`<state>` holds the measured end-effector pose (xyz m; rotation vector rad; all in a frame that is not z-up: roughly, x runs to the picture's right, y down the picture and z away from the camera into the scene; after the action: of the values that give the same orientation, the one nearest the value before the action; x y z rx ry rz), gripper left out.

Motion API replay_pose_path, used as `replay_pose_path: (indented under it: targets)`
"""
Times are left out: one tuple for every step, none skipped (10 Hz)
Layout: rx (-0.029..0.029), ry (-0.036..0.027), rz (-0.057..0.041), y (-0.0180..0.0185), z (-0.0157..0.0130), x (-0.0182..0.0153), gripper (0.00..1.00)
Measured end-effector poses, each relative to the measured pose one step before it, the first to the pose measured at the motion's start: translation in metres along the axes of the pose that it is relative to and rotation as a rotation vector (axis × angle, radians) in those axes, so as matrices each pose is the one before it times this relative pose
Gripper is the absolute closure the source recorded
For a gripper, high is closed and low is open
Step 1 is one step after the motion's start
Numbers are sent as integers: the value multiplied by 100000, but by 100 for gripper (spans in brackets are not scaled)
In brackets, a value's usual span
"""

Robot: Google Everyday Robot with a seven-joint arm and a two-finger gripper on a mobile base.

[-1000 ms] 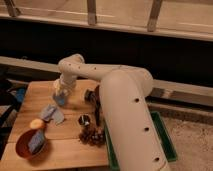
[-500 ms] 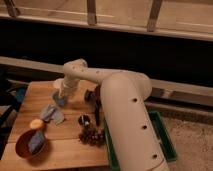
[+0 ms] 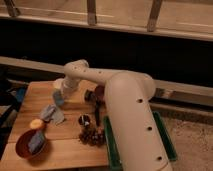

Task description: Stack cups on top of each other

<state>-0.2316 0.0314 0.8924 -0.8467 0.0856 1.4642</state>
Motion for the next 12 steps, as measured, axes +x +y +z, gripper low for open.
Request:
replay_pose_path:
  targets:
    - [966, -2189, -360, 243, -2062, -396, 100]
    - [661, -1497, -331, 134, -1345, -323, 100]
    - [1017, -2868, -1084, 510, -2446, -660, 100]
    - [580, -2622, -1098, 533, -2071, -704, 100]
    - [589, -2658, -1188, 469, -1876, -827, 100]
    - [450, -2937, -932, 349, -1680, -1126, 100]
    - [188, -3795, -1388, 134, -1594, -1838, 100]
    - [-186, -1861, -1107, 305, -451, -1381, 100]
    - [-839, -1231, -1265, 838, 98, -1306, 100]
    - [-1505, -584, -1381, 1178, 613, -1004, 100]
    - [-1080, -132, -199, 267, 897, -609, 100]
    - [-439, 249, 458, -305, 735, -33, 100]
